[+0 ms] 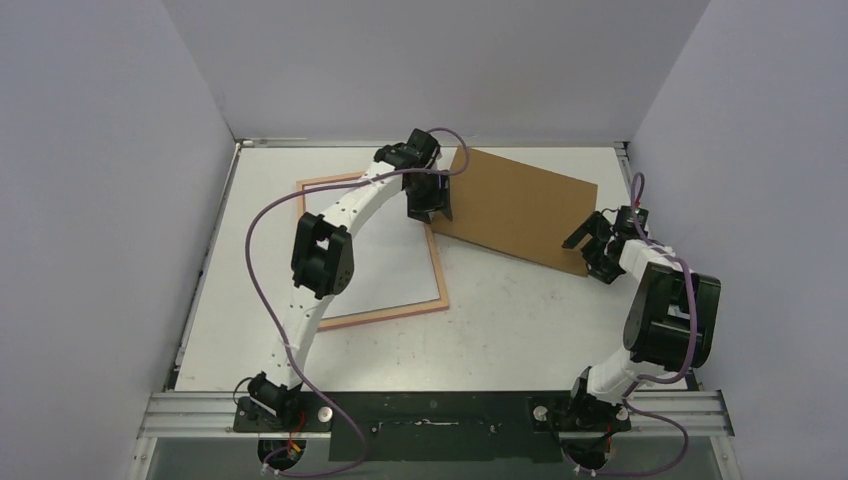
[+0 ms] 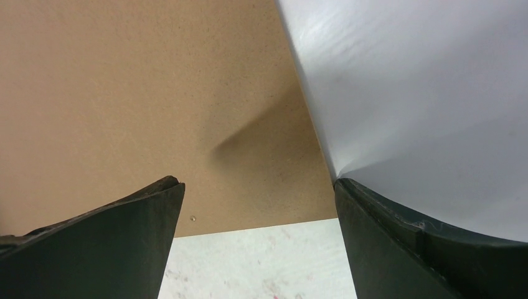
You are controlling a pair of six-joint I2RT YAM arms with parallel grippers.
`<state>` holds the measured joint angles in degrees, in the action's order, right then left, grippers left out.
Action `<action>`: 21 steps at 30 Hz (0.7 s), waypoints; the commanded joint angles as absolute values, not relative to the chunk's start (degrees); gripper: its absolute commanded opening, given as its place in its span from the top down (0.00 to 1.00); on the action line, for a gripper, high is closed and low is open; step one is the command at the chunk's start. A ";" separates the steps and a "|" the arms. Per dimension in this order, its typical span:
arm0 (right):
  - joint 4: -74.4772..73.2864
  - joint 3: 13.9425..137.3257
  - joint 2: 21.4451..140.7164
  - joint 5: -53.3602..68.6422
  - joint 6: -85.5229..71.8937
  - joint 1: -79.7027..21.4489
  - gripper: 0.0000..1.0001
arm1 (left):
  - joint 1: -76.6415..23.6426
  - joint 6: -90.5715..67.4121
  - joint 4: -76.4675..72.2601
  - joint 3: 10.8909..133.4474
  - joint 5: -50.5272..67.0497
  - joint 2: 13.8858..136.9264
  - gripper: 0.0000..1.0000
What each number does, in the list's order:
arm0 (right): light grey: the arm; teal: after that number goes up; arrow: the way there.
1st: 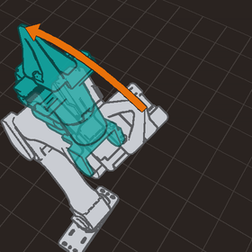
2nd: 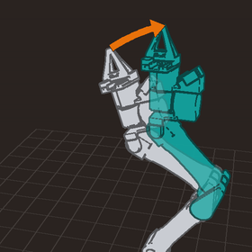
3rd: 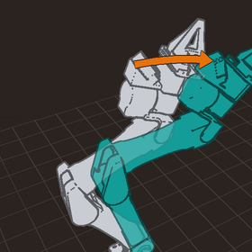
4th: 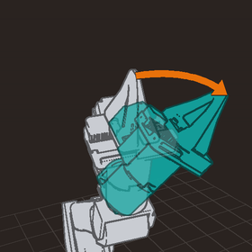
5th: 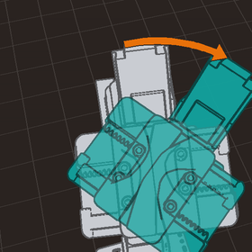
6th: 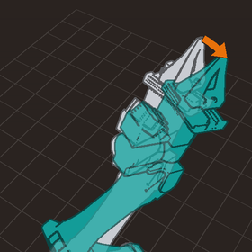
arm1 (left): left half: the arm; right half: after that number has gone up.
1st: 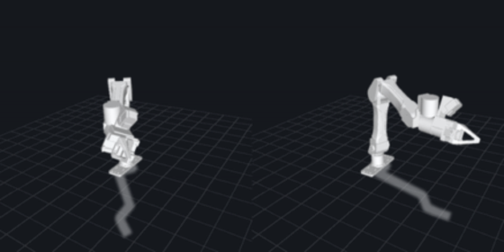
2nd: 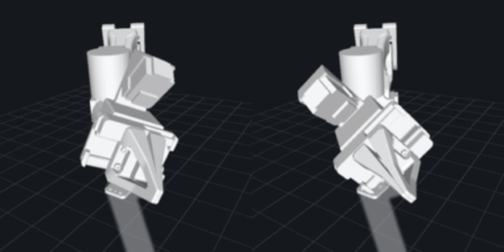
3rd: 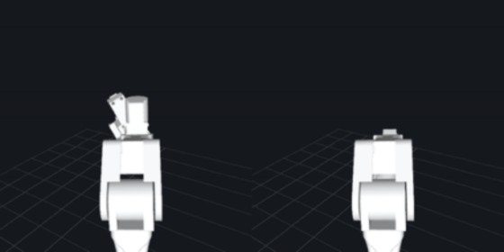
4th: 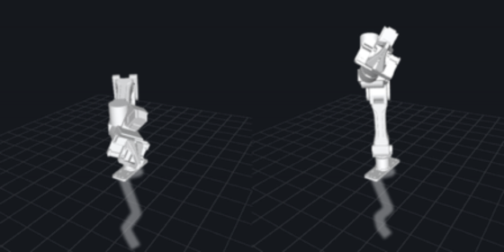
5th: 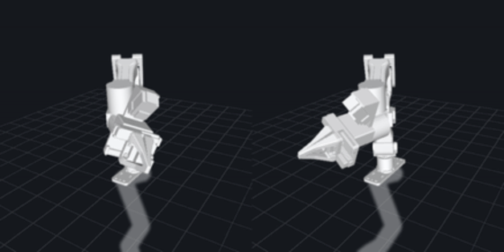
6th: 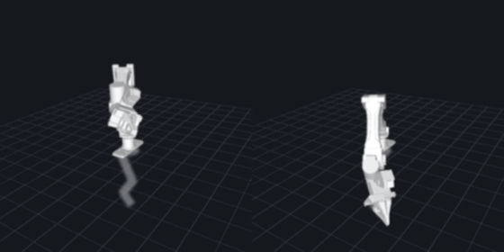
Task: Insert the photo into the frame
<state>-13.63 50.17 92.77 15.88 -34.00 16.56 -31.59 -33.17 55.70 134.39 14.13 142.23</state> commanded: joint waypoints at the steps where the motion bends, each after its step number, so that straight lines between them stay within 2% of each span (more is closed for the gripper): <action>1: -17.49 47.35 88.78 23.55 -37.66 12.11 0.07 | -34.70 -33.49 52.48 132.93 19.36 132.45 0.46; 6: -17.49 46.60 87.42 21.17 -35.06 6.85 0.07 | -34.65 -31.57 51.66 125.53 14.32 126.47 0.47; 21: -21.73 47.50 88.85 11.10 -30.62 -3.67 0.07 | -32.84 -33.07 43.81 103.73 15.51 117.84 0.46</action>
